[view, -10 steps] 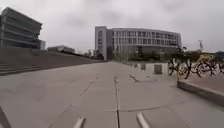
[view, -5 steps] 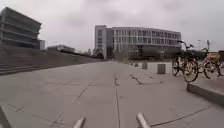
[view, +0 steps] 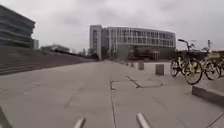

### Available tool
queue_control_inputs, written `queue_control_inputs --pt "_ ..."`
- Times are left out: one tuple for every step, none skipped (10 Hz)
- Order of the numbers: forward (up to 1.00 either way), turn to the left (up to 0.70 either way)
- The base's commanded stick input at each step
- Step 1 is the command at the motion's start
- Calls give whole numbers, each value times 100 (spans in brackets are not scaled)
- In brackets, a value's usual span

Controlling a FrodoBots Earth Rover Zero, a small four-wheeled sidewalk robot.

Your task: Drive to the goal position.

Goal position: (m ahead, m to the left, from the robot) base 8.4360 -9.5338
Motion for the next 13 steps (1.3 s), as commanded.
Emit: queue_control_inputs --pt "70 0" --pt "70 0" --pt "70 0" --pt "70 0" --pt "70 0" --pt "70 0" --pt "70 0" --pt "70 0" --pt "70 0" --pt "70 0" --pt "70 0" --pt "70 0" --pt "70 0"
